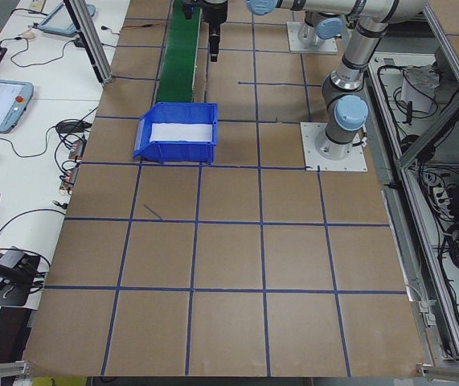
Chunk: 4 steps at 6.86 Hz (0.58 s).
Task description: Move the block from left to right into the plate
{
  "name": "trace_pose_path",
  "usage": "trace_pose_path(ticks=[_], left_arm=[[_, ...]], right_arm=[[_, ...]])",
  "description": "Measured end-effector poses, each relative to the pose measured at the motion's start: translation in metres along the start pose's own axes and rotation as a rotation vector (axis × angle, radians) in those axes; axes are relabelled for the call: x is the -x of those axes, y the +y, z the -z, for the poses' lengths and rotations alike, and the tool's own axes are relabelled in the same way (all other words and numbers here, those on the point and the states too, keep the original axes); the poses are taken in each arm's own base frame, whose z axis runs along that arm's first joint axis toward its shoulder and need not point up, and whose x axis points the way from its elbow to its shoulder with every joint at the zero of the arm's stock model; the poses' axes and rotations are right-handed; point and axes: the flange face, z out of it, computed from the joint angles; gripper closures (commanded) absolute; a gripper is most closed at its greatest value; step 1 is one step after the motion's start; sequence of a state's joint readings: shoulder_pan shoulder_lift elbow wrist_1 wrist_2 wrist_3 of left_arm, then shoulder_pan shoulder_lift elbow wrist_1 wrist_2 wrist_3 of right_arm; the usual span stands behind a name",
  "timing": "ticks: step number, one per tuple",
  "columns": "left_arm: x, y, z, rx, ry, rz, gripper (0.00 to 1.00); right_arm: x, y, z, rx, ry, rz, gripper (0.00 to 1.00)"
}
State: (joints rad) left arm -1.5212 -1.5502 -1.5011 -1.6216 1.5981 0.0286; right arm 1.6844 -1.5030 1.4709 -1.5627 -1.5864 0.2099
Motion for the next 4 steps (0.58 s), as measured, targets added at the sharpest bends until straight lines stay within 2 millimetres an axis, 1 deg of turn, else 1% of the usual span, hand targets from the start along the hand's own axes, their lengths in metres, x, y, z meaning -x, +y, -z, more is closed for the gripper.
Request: trace_pose_path(ticks=[4], left_arm=[[0.0002, 0.0003, 0.0001, 0.000, 0.001, 0.000, 0.00]], right_arm=[[-0.0025, 0.0068, -0.0067, 0.043, 0.014, 0.005, 0.00]])
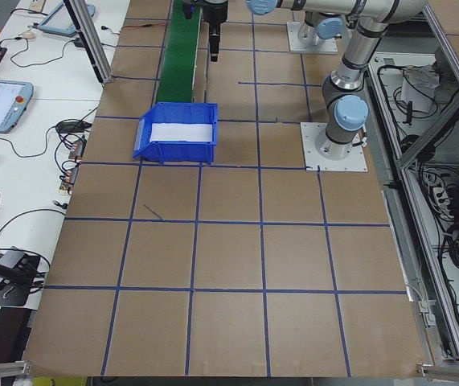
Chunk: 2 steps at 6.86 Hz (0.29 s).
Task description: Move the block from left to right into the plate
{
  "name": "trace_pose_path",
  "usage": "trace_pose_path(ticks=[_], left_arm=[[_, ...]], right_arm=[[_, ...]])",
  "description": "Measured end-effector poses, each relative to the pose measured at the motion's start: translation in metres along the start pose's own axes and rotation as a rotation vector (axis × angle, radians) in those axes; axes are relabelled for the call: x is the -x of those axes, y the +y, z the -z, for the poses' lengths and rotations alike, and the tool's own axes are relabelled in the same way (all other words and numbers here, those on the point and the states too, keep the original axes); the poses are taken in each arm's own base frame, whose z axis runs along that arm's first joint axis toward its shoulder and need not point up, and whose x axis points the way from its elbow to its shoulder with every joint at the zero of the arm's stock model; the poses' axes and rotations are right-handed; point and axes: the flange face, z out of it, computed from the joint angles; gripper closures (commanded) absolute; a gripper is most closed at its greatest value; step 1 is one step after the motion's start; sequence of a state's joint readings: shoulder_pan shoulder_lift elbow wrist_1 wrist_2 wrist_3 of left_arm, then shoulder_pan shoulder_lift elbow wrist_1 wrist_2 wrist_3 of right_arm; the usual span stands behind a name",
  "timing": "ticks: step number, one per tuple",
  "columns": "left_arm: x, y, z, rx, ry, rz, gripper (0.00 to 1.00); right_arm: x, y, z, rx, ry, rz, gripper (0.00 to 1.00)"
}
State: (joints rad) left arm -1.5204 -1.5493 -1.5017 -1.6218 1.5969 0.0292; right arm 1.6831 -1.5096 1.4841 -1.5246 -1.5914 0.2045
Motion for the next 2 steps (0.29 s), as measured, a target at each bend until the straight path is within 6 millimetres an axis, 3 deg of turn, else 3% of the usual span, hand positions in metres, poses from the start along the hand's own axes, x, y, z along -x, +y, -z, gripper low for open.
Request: trace_pose_path(ticks=[2], left_arm=[[0.0001, 0.0000, 0.0000, 0.000, 0.000, 0.000, 0.00]], right_arm=[[0.0004, 0.0009, 0.0002, -0.002, 0.003, 0.001, 0.00]])
